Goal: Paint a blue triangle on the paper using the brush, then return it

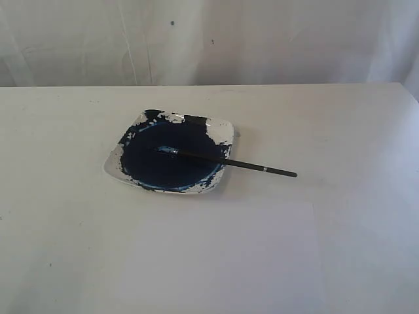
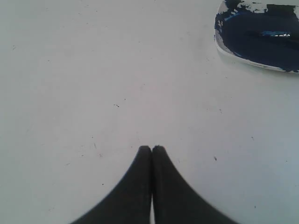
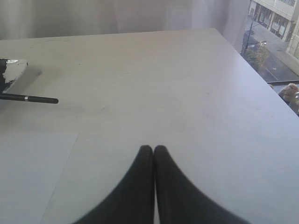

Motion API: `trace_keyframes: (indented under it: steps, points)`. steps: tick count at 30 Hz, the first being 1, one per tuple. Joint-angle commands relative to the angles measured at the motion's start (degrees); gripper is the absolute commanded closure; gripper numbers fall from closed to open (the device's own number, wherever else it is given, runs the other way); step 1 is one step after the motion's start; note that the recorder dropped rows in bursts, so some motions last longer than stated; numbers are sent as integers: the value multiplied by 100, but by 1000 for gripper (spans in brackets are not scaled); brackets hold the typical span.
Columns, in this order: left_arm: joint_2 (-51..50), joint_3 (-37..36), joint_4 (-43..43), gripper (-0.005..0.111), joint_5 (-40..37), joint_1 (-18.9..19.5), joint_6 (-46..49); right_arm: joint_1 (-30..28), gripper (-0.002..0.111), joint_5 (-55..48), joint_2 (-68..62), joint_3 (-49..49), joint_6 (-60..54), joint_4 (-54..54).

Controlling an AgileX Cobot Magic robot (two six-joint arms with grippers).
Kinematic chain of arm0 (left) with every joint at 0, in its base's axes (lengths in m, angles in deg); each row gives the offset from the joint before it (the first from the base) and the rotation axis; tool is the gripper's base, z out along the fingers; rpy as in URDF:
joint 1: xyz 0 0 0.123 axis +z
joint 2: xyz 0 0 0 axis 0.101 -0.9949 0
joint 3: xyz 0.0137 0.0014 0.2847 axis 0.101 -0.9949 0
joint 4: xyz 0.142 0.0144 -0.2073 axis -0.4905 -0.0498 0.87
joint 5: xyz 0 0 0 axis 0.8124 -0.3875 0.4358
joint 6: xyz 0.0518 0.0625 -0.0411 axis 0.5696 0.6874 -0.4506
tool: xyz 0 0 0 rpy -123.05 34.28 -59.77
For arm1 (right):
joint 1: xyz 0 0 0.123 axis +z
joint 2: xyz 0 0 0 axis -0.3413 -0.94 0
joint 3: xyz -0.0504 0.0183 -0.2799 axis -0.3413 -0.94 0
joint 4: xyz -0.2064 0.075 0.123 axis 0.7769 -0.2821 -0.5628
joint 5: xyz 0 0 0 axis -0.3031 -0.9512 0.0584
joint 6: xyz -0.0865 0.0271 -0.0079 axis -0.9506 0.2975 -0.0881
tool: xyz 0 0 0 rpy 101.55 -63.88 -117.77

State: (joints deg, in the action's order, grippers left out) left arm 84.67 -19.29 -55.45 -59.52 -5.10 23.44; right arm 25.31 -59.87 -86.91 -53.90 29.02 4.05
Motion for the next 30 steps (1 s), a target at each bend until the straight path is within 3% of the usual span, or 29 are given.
trace_keyframes:
  steps: [1,24,30]
  points:
    - [30,-22,82,107,17,-31,9,-4,108,45,-4,9,30,0]
    - [30,-22,82,107,17,-31,9,-4,108,45,-4,9,30,0]
    - [30,-22,-374,107,444,-32,686,-4,108,35,-4,9,0,0]
